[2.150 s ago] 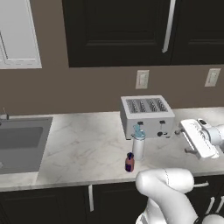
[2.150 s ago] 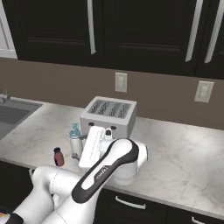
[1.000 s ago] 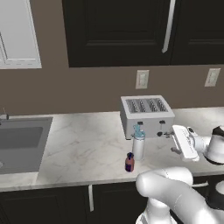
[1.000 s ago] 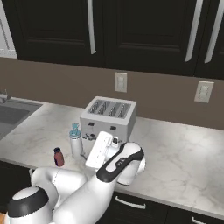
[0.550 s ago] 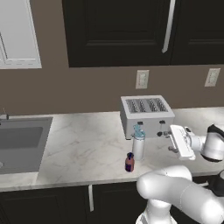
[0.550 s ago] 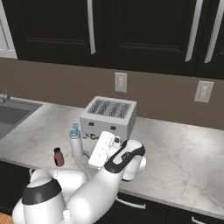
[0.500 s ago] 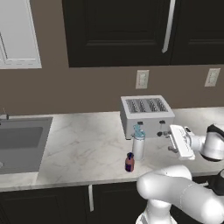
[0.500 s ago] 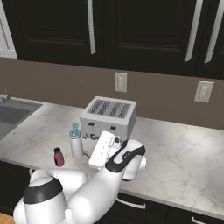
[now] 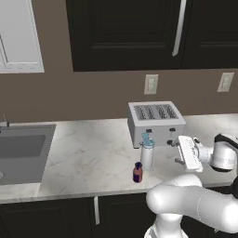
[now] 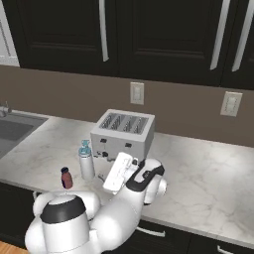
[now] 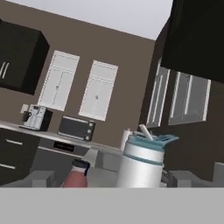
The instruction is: Move the drinks to the dining counter.
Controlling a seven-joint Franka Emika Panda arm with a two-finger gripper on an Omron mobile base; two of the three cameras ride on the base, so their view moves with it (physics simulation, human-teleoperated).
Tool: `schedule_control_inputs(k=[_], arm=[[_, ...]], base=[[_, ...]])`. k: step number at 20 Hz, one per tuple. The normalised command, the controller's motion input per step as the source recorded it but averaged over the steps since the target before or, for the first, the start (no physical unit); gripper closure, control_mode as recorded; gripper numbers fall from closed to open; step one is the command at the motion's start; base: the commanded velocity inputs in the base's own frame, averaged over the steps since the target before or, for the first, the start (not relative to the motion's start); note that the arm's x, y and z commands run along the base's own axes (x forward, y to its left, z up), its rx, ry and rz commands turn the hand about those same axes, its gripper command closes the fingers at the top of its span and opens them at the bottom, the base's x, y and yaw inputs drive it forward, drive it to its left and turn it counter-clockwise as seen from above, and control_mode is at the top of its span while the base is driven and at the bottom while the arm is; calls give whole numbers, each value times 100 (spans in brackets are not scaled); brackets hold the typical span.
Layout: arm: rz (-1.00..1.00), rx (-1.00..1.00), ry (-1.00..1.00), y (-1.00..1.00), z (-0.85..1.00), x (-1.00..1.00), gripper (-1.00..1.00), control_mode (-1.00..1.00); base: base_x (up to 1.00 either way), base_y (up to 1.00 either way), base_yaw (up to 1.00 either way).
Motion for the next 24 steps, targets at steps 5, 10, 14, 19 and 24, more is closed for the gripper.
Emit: schedule_control_inputs(k=[5,10,14,19,24], arm=[[-14,-5,0,0,-11,5,-100,-100],[-15,-6,1,0,-2,6,-100,-100],[-14,-3,3,0,-2,9,-100,-100],[-7,-1,6,4,-3,2,-100,-100],[5,0,0,19,0,-1,-100,-100]], base=[[0,0,0],[0,0,0],[0,0,0],[0,0,0],[0,0,0]])
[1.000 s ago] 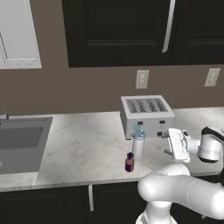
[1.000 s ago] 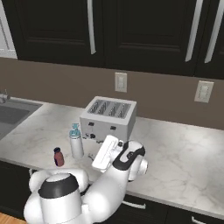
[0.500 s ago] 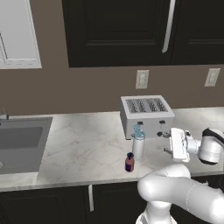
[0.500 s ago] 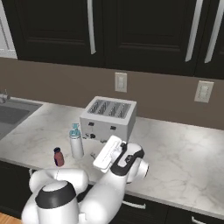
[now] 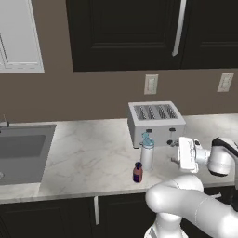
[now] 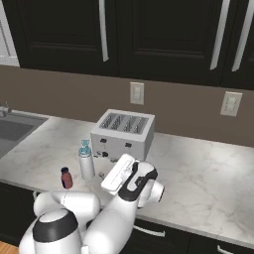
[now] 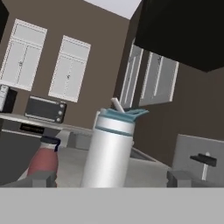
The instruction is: Move the drinks to the dining counter.
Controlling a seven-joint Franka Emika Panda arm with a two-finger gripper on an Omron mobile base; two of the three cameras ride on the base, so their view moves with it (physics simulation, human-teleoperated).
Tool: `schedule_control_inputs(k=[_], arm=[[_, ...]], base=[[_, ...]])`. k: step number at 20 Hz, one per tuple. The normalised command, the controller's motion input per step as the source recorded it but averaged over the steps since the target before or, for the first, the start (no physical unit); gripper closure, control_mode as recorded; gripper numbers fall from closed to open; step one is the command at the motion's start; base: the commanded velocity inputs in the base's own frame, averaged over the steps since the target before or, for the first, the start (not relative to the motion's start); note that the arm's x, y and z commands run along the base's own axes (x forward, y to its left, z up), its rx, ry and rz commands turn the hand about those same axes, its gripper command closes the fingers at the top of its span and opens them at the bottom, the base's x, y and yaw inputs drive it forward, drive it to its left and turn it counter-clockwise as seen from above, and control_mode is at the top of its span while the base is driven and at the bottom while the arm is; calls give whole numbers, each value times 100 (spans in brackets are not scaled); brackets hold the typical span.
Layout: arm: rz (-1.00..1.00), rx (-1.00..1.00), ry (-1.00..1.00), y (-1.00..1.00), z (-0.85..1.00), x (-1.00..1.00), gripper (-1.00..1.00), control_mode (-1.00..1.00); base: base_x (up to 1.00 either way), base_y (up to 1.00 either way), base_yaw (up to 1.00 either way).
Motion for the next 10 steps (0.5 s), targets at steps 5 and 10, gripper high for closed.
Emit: schedule_control_inputs(k=[5,10], arm=[[8,-1,-1,32,1,-4,-100,-100],[4,0,0,21,0,0,-100,-100]], base=[[0,0,0],[0,0,0]])
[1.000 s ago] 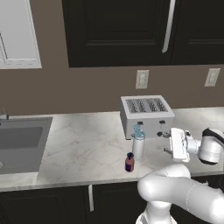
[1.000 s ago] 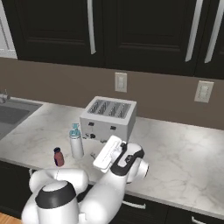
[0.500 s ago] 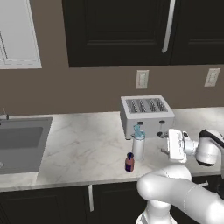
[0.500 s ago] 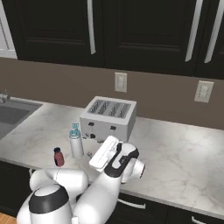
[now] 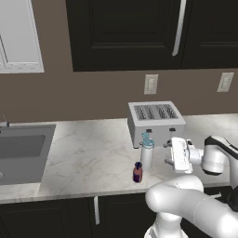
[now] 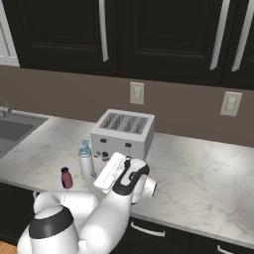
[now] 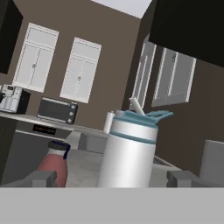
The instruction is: Move the drinks to the dining counter.
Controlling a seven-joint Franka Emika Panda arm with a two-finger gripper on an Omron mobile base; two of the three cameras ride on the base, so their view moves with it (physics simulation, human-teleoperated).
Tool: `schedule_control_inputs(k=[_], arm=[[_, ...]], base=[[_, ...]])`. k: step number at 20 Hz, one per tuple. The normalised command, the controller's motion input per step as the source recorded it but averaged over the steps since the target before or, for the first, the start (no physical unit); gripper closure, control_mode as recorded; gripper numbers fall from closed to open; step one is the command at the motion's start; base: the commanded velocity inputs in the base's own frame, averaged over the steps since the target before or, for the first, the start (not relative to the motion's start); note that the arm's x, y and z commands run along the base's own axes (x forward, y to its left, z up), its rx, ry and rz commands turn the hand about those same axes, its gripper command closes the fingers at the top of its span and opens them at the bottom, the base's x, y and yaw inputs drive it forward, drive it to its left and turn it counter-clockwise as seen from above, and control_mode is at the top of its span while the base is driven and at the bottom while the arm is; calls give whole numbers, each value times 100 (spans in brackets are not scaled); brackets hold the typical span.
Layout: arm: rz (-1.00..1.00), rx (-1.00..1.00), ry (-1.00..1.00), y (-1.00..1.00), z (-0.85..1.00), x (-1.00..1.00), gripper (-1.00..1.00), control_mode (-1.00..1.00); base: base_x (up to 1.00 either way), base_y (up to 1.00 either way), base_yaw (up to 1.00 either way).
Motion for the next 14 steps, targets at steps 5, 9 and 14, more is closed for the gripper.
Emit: schedule_control_inputs(k=[5,9,14], arm=[[0,0,0,7,0,-1,-100,-100],[0,0,6,17,0,0,-100,-100],[0,-2,13,32,0,0,-100,-100]], base=[[0,0,0],[0,0,0],[0,0,0]])
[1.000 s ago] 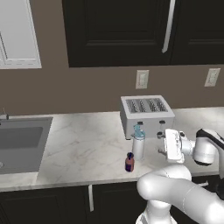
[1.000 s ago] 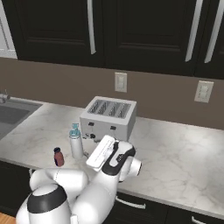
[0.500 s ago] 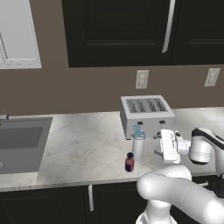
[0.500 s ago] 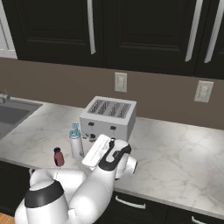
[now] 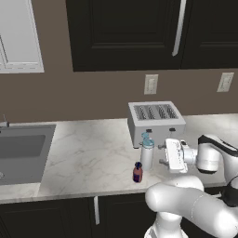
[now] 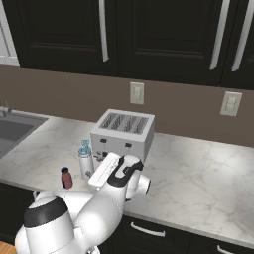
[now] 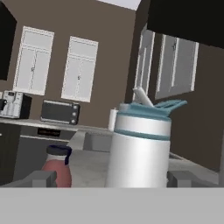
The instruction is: Move the drinks to the dining counter.
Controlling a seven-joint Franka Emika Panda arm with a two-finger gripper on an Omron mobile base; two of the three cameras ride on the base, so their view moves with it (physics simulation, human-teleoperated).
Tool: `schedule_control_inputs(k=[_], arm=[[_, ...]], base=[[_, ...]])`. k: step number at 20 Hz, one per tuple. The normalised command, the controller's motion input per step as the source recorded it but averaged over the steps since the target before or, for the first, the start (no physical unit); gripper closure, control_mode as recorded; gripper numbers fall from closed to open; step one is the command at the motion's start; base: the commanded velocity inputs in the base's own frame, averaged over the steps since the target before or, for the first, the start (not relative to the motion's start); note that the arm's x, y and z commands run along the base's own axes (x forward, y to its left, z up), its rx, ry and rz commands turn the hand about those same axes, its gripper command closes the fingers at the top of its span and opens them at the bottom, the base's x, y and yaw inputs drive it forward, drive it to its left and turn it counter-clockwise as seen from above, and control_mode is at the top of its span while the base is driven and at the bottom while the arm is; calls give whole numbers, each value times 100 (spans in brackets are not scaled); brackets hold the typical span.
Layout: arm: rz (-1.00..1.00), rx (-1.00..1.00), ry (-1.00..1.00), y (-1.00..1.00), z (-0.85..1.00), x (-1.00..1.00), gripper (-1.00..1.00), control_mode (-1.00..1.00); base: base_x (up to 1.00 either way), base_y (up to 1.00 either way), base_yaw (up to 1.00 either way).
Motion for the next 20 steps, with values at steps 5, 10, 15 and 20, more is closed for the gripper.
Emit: schedule_control_inputs(k=[5,10,15,20], arm=[[0,0,23,6,0,0,-100,-100],[0,0,18,0,0,0,-100,-100],[0,0,12,14,0,0,-100,-100],[-1,0,0,20,0,0,-100,-100]], base=[[0,0,0],[0,0,0],[0,0,0],[0,0,0]])
